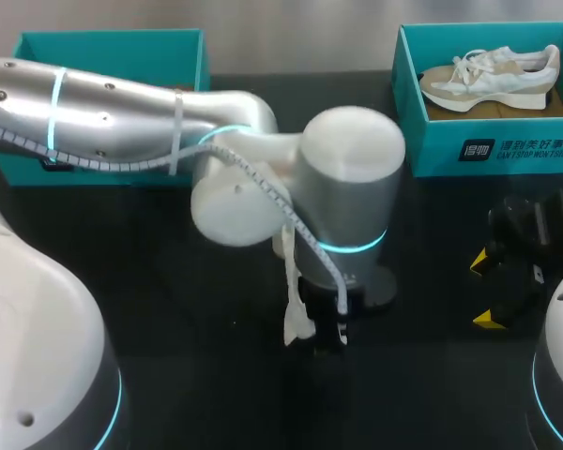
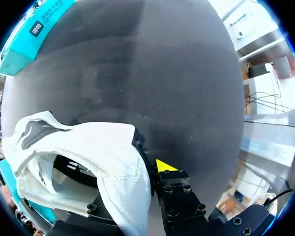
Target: Take the shoe out of the shoebox, open the shoe tongue, remove and reinsert the insole, then place the shoe into the shoebox
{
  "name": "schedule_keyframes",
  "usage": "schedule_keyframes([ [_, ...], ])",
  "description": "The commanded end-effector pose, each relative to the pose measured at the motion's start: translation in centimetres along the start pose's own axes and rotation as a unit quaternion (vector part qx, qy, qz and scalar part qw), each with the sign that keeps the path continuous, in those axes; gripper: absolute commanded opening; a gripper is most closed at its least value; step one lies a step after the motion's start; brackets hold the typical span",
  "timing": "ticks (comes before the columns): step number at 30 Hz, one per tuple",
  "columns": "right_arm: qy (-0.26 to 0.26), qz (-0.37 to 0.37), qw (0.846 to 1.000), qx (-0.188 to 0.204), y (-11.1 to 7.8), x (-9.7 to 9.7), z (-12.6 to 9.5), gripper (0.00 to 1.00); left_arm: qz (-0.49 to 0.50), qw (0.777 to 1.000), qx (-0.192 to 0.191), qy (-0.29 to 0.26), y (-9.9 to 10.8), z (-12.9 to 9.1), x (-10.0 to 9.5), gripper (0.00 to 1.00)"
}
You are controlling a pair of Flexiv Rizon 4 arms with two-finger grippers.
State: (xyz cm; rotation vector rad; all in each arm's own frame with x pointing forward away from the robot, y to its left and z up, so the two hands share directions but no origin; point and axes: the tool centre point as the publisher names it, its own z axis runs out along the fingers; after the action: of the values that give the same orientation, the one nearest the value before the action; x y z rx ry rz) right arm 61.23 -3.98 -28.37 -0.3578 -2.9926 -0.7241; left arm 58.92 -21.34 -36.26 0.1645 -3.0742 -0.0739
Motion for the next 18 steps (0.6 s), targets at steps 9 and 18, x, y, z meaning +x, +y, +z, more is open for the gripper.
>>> schedule_keyframes([
  [9,-0.001,0.0,1.0,0.002,0.0,0.1,0.1,1.0,0.02,0.998,-0.048,0.022,1.2,-10.6,-3.4,0.0],
  [18,-0.001,0.0,1.0,0.002,0.0,0.1,0.1,1.0,0.04,0.998,-0.051,0.017,1.6,-15.6,-6.2,0.0],
])
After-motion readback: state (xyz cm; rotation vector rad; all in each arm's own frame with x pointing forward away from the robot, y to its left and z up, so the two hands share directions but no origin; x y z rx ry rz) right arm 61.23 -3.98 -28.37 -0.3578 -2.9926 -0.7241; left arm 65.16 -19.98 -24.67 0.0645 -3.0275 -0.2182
